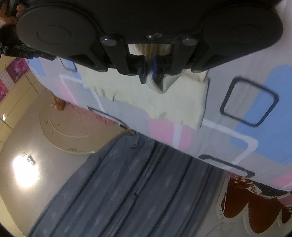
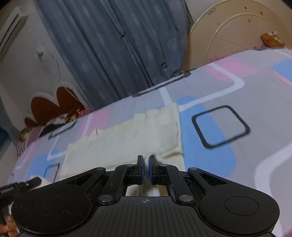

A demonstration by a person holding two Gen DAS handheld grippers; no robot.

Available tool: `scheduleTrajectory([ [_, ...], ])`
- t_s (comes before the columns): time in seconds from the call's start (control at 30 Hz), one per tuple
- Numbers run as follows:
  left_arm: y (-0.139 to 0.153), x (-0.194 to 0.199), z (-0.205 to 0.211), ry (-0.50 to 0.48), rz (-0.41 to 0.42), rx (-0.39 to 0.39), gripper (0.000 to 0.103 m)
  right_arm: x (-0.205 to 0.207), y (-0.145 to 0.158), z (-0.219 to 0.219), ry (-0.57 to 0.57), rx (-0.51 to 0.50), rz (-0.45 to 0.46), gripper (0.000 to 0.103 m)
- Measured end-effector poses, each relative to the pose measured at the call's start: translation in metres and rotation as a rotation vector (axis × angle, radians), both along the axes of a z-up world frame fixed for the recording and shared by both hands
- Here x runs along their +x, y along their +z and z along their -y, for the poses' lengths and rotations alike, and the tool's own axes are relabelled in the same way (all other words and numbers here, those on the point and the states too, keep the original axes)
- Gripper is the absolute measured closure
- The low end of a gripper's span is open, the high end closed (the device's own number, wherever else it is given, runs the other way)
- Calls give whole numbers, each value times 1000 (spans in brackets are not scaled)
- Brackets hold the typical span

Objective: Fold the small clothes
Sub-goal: 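Lift the hem and fold it over toward the collar with both tools, then release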

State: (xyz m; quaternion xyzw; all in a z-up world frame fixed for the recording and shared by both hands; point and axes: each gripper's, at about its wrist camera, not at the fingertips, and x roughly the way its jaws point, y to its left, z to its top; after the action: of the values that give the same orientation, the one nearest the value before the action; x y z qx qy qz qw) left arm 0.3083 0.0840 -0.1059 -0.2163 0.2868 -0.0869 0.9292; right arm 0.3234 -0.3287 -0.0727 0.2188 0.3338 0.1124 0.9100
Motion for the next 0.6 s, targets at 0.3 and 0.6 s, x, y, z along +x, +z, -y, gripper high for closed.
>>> scheduleTrajectory([
  [0.3,-16,75,-8,76,-57,-36,97,86,-24,12,-60,108,-94,99],
  [0.6,-29,123,-11,171,-120,46,76,134,-45,16,-118,96,-144,98],
])
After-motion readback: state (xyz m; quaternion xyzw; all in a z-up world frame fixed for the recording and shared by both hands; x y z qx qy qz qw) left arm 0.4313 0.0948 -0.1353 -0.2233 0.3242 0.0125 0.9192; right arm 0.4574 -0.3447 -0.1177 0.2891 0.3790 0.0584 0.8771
